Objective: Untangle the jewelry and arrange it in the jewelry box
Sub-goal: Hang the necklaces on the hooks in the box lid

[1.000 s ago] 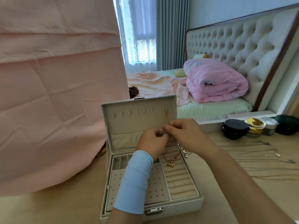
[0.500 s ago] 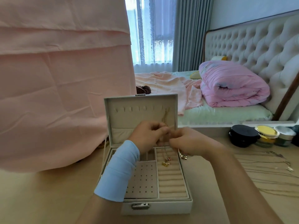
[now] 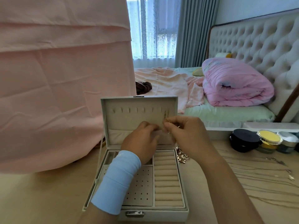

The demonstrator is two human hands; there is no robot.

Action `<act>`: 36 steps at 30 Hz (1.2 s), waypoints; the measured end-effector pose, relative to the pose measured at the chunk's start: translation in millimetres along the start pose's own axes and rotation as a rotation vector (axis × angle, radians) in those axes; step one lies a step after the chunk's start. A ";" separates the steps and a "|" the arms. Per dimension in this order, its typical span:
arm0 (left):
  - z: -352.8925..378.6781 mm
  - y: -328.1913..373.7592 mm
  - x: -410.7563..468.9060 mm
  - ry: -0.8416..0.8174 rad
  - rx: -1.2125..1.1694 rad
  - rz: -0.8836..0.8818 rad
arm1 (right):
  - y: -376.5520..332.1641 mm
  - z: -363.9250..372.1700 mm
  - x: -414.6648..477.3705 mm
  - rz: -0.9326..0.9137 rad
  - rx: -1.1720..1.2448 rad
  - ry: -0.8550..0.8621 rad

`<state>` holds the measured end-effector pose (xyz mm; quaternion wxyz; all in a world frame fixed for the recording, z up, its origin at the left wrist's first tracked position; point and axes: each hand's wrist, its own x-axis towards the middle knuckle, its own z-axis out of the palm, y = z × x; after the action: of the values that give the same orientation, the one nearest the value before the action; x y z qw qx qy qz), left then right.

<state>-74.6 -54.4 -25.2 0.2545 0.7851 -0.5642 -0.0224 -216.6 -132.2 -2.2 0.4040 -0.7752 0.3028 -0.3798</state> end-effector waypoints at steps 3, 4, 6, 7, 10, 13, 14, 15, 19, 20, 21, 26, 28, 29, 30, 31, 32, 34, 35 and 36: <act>3.3 0.7 -0.3 -0.001 0.098 -0.012 | -6.3 2.2 1.6 -0.011 0.162 0.080; 4.6 1.6 -0.8 0.000 0.131 -0.005 | -9.0 1.8 2.1 -0.022 0.185 0.108; 6.7 3.4 -1.1 -0.004 0.201 0.019 | -11.8 2.2 3.9 -0.028 0.189 0.137; 6.9 4.0 -1.8 -0.006 0.213 0.028 | -12.5 2.7 4.7 -0.029 0.170 0.135; 2.9 5.0 -1.3 -0.021 0.191 0.027 | -9.8 6.7 9.7 -0.038 0.092 0.088; -1.3 6.0 -0.1 -0.045 0.167 0.010 | -1.1 10.6 17.8 -0.070 -0.109 0.078; -1.9 6.1 0.0 -0.052 0.156 0.006 | 1.0 10.0 20.0 -0.094 -0.239 0.073; -3.0 5.8 -0.2 -0.054 0.145 0.007 | 2.1 9.3 20.2 -0.115 -0.357 0.061; -6.2 0.7 0.5 -0.049 0.099 0.003 | 1.5 7.4 9.5 -0.105 -0.684 -0.019; -6.5 -0.2 0.9 -0.048 0.082 0.004 | 1.5 7.7 6.4 -0.107 -0.738 -0.024; -6.2 -1.0 1.0 -0.050 0.066 0.007 | 1.8 8.3 3.9 -0.114 -0.769 -0.023; -2.8 -4.6 3.2 -0.033 0.028 0.024 | 2.6 16.1 5.2 -0.095 -0.834 -0.112; -2.0 -4.6 4.2 -0.015 0.023 0.035 | 2.8 17.9 8.0 -0.075 -0.887 -0.191; -1.5 -4.1 4.2 -0.007 0.015 0.040 | 3.3 17.4 9.1 -0.073 -0.886 -0.212; -1.1 -3.1 3.8 -0.003 0.006 0.044 | 2.5 15.4 9.0 -0.076 -0.862 -0.216; -0.8 -1.3 3.2 0.002 0.000 0.052 | 1.6 11.9 8.0 -0.082 -0.814 -0.203; -0.4 1.8 2.0 0.007 -0.004 0.066 | -0.1 6.8 5.0 -0.094 -0.758 -0.180; 0.4 11.3 -1.1 0.011 -0.030 0.102 | -5.8 -6.5 -2.9 -0.123 -0.689 -0.139; 0.8 17.9 -3.3 0.010 -0.054 0.121 | -8.9 -14.6 -7.0 -0.118 -0.680 -0.128; 1.7 25.2 -5.4 0.006 -0.072 0.143 | -11.4 -24.1 -10.8 -0.094 -0.681 -0.130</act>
<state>-99.1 -56.1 -17.4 0.2853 0.7331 -0.6170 -0.0220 -240.5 -127.7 13.1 0.1226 -0.9012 0.3497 -0.2248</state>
